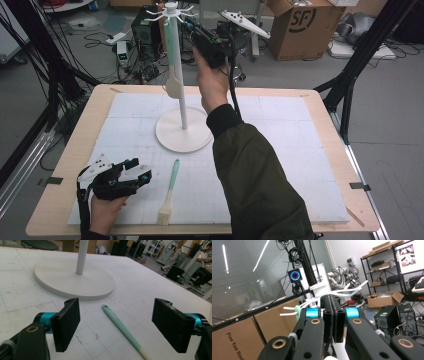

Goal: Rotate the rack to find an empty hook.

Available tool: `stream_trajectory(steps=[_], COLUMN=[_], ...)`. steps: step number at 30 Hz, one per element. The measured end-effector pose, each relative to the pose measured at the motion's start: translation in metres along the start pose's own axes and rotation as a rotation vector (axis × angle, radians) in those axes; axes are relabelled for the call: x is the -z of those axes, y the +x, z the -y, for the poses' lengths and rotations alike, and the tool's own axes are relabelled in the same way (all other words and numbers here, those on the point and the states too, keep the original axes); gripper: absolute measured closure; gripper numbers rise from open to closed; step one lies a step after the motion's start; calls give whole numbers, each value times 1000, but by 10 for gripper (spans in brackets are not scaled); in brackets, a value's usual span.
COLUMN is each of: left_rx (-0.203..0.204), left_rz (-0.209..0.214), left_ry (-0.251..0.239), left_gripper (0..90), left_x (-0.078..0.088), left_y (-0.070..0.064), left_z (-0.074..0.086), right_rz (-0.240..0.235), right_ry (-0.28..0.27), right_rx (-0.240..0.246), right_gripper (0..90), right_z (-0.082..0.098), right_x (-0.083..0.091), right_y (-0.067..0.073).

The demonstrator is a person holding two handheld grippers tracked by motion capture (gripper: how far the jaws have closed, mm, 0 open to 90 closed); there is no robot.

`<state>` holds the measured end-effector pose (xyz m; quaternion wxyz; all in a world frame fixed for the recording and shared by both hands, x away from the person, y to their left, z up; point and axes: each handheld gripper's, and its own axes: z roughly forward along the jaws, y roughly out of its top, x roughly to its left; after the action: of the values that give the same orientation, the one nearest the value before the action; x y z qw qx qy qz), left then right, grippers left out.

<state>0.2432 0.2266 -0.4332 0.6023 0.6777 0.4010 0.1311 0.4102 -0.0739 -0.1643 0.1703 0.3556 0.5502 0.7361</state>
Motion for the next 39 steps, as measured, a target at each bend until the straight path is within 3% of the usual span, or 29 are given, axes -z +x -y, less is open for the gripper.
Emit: stream_trajectory(steps=[13,30,39], left_rx=[-1,-1,3], left_rz=[1,2,0], left_ry=[0,2,-1], left_gripper=[232,232,232], left_x=[0,0,0], left_y=[0,0,0], left_z=[0,0,0], right_rz=[-34,-74,-93], right_ry=[3,18,28], right_rx=[-22,0,-14], right_gripper=[898,898,898], right_z=[6,8,10], right_x=[-5,-10,-14], right_y=[5,15,17])
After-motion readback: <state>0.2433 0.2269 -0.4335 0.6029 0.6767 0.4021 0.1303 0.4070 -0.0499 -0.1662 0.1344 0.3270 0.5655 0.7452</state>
